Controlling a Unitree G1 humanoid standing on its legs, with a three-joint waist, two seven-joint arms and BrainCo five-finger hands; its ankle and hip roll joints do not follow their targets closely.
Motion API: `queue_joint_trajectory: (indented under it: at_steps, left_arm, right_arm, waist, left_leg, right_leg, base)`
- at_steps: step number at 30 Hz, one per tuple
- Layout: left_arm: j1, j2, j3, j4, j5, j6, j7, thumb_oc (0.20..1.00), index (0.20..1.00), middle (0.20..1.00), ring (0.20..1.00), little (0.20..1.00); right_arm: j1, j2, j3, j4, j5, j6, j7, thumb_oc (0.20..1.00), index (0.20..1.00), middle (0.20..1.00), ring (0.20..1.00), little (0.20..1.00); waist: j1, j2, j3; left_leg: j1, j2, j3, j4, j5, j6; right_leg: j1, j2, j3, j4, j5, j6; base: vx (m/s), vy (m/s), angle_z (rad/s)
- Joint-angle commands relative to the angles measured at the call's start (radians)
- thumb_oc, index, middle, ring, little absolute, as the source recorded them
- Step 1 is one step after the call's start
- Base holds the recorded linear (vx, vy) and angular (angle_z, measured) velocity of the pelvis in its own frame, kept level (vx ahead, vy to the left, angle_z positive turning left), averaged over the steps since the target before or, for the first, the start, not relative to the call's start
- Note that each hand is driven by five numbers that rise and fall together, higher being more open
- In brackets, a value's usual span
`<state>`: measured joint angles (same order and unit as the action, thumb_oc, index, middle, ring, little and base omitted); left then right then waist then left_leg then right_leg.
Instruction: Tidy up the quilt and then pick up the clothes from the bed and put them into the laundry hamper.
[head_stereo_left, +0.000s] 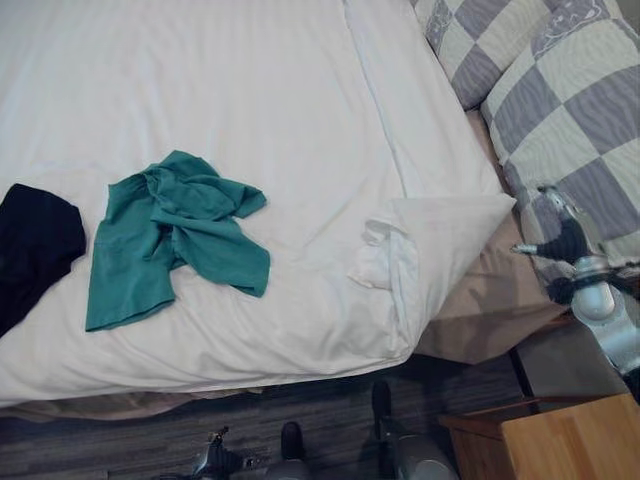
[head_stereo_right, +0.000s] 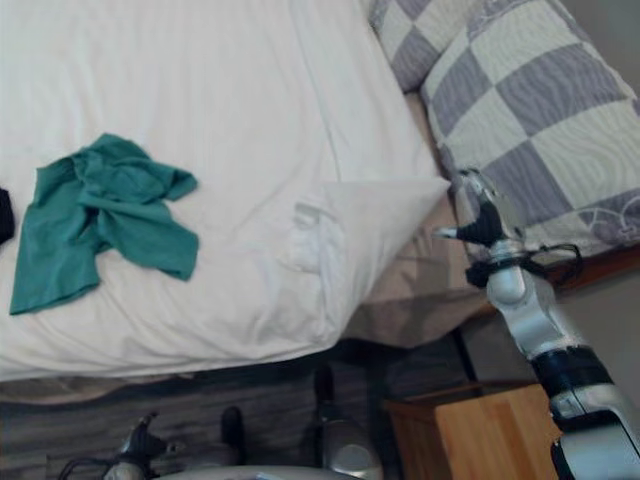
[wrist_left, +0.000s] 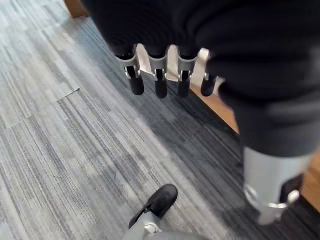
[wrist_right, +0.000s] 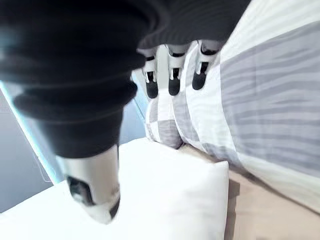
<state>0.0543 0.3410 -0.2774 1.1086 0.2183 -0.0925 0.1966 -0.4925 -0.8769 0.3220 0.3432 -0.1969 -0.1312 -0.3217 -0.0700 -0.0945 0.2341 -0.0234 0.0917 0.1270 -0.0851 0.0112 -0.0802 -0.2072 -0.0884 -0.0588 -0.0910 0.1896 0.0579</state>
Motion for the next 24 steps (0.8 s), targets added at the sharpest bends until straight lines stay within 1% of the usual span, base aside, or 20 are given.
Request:
queue_joint_trajectory:
  at_steps: [1, 2, 3, 5, 6, 7, 8, 12, 13, 14, 16, 18, 21, 23, 24]
  left_arm:
    - [-0.049, 0.024, -0.01, 0.049, 0.014, -0.019, 0.016, 1.0, 1.0, 1.0, 1.0, 1.0]
    - [-0.056, 0.031, -0.02, 0.046, 0.016, -0.02, 0.019, 1.0, 1.0, 1.0, 1.0, 1.0]
    - [-0.068, 0.038, -0.029, 0.042, 0.02, -0.023, 0.025, 1.0, 1.0, 1.0, 1.0, 1.0]
    - [-0.08, 0.046, -0.04, 0.039, 0.018, -0.026, 0.03, 1.0, 1.0, 1.0, 1.0, 1.0]
    - [-0.081, 0.044, -0.037, 0.039, 0.018, -0.027, 0.03, 1.0, 1.0, 1.0, 1.0, 1.0]
    - [-0.117, 0.078, -0.043, 0.019, 0.0, -0.026, 0.024, 1.0, 1.0, 1.0, 1.0, 1.0]
    - [-0.121, 0.086, -0.044, -0.002, -0.005, -0.031, 0.022, 1.0, 1.0, 1.0, 1.0, 1.0]
    - [-0.141, 0.105, -0.053, -0.042, -0.034, -0.038, 0.015, 1.0, 1.0, 1.0, 1.0, 1.0]
    - [-0.141, 0.108, -0.055, -0.045, -0.036, -0.037, 0.015, 1.0, 1.0, 1.0, 1.0, 1.0]
    - [-0.14, 0.108, -0.056, -0.05, -0.037, -0.037, 0.013, 1.0, 1.0, 1.0, 1.0, 1.0]
    - [-0.138, 0.106, -0.059, -0.052, -0.035, -0.035, 0.011, 1.0, 1.0, 1.0, 1.0, 1.0]
    - [-0.137, 0.093, -0.057, -0.035, -0.023, -0.027, 0.008, 1.0, 1.0, 1.0, 1.0, 1.0]
    - [-0.136, 0.067, -0.046, 0.006, -0.01, -0.018, 0.008, 1.0, 1.0, 1.0, 1.0, 1.0]
    - [-0.128, 0.049, -0.028, 0.039, -0.008, -0.007, 0.007, 1.0, 1.0, 1.0, 1.0, 1.0]
    - [-0.128, 0.05, -0.03, 0.039, -0.008, -0.007, 0.007, 1.0, 1.0, 1.0, 1.0, 1.0]
  right_arm:
    - [-0.112, -0.05, -0.013, -0.027, -0.024, -0.04, -0.016, 1.0, 1.0, 1.0, 1.0, 1.0]
    - [-0.155, -0.054, 0.016, -0.045, -0.025, -0.043, -0.011, 1.0, 1.0, 1.0, 1.0, 1.0]
    - [-0.235, -0.051, 0.081, -0.044, -0.021, -0.048, -0.007, 1.0, 1.0, 1.0, 1.0, 1.0]
    - [-0.307, -0.045, 0.142, -0.038, -0.018, -0.052, 0.001, 1.0, 1.0, 1.0, 1.0, 1.0]
    - [-0.314, -0.044, 0.148, -0.034, -0.017, -0.053, 0.0, 1.0, 1.0, 1.0, 1.0, 1.0]
    - [-0.383, -0.035, 0.213, -0.029, -0.015, -0.049, 0.018, 1.0, 1.0, 1.0, 1.0, 1.0]
    - [-0.428, -0.03, 0.245, -0.023, -0.01, -0.051, 0.022, 1.0, 1.0, 1.0, 1.0, 1.0]
    - [-0.509, 0.0, 0.345, 0.054, 0.02, -0.045, 0.063, 1.0, 1.0, 1.0, 1.0, 1.0]
    - [-0.511, 0.003, 0.36, 0.068, 0.023, -0.043, 0.074, 0.551, 0.551, 0.551, 0.551, 0.551]
    - [-0.511, 0.004, 0.373, 0.079, 0.025, -0.041, 0.084, 0.203, 0.203, 0.203, 0.203, 0.203]
    - [-0.505, 0.005, 0.38, 0.086, 0.024, -0.038, 0.093, 0.2, 0.2, 0.2, 0.2, 0.2]
    - [-0.453, 0.016, 0.356, 0.102, 0.019, -0.031, 0.1, 0.2, 0.2, 0.2, 0.2, 0.2]
    - [-0.328, 0.021, 0.265, 0.09, 0.021, -0.026, 0.089, 0.2, 0.2, 0.2, 0.2, 0.2]
    - [-0.22, 0.011, 0.179, 0.064, 0.03, -0.025, 0.085, 0.2, 0.2, 0.2, 0.2, 0.2]
    - [-0.215, 0.011, 0.175, 0.061, 0.029, -0.024, 0.086, 0.2, 0.2, 0.2, 0.2, 0.2]
  waist:
    - [0.036, 0.019, 0.041]
    - [0.044, 0.02, 0.053]
    - [0.05, 0.023, 0.066]
    - [0.061, 0.026, 0.081]
    - [0.058, 0.027, 0.081]
    - [0.066, 0.036, 0.099]
    - [0.067, 0.042, 0.109]
    - [0.076, 0.057, 0.133]
    - [0.079, 0.059, 0.137]
    - [0.081, 0.06, 0.138]
    - [0.08, 0.06, 0.138]
    - [0.077, 0.057, 0.129]
    - [0.062, 0.045, 0.109]
    - [0.047, 0.032, 0.083]
    - [0.049, 0.031, 0.082]
  left_leg:
    - [-0.036, 0.059, -0.072, 0.02, -0.038, -0.033]
    - [-0.048, 0.061, -0.074, 0.017, -0.032, -0.035]
    - [-0.071, 0.063, -0.075, 0.01, -0.019, -0.038]
    - [-0.094, 0.064, -0.078, 0.008, -0.009, -0.041]
    - [-0.096, 0.064, -0.078, 0.008, -0.009, -0.041]
    - [-0.117, 0.065, -0.078, 0.007, -0.002, -0.043]
    - [-0.132, 0.065, -0.079, 0.008, 0.003, -0.043]
    - [-0.171, 0.066, -0.088, 0.009, 0.021, -0.05]
    - [-0.174, 0.068, -0.089, 0.008, 0.024, -0.053]
    - [-0.176, 0.07, -0.09, 0.007, 0.026, -0.054]
    - [-0.176, 0.071, -0.093, 0.006, 0.027, -0.056]
    - [-0.164, 0.072, -0.097, 0.004, 0.023, -0.057]
    - [-0.139, 0.071, -0.093, 0.004, 0.009, -0.055]
    - [-0.115, 0.073, -0.086, 0.003, -0.004, -0.053]
    - [-0.114, 0.073, -0.086, 0.003, -0.004, -0.053]
  right_leg:
    - [0.056, -0.068, -0.028, 0.023, -0.173, 0.109]
    - [0.044, -0.068, -0.03, 0.024, -0.17, 0.109]
    - [0.018, -0.067, -0.03, 0.026, -0.163, 0.108]
    - [-0.004, -0.07, -0.032, 0.028, -0.157, 0.107]
    - [-0.006, -0.07, -0.032, 0.029, -0.158, 0.107]
    - [-0.032, -0.076, -0.03, 0.037, -0.153, 0.107]
    - [-0.047, -0.078, -0.03, 0.044, -0.153, 0.107]
    - [-0.08, -0.084, -0.039, 0.061, -0.155, 0.103]
    - [-0.083, -0.085, -0.043, 0.065, -0.156, 0.102]
    - [-0.082, -0.085, -0.048, 0.066, -0.159, 0.101]
    - [-0.079, -0.085, -0.052, 0.067, -0.162, 0.101]
    - [-0.062, -0.085, -0.058, 0.064, -0.166, 0.1]
    - [-0.031, -0.083, -0.062, 0.053, -0.168, 0.1]
    - [-0.008, -0.081, -0.061, 0.043, -0.168, 0.101]
    - [-0.007, -0.081, -0.061, 0.042, -0.168, 0.101]
  base:
    - [-0.06, -0.028, -0.09]
    - [-0.08, -0.029, 0.11]
    - [-0.09, -0.035, 0.05]
    - [-0.06, -0.02, -0.01]
    - [-0.08, 0.011, 0.01]
    - [-0.08, 0.025, 0.0]
    - [-0.1, 0.027, -0.03]
    - [-0.05, 0.001, 0.03]
    - [-0.03, -0.014, 0.09]
    - [-0.01, -0.014, 0.14]
    - [0.0, -0.013, 0.2]
    - [0.01, -0.005, 0.13]
    - [0.01, 0.01, 0.17]
    - [0.04, 0.018, 0.11]
    - [0.07, 0.019, 0.0]
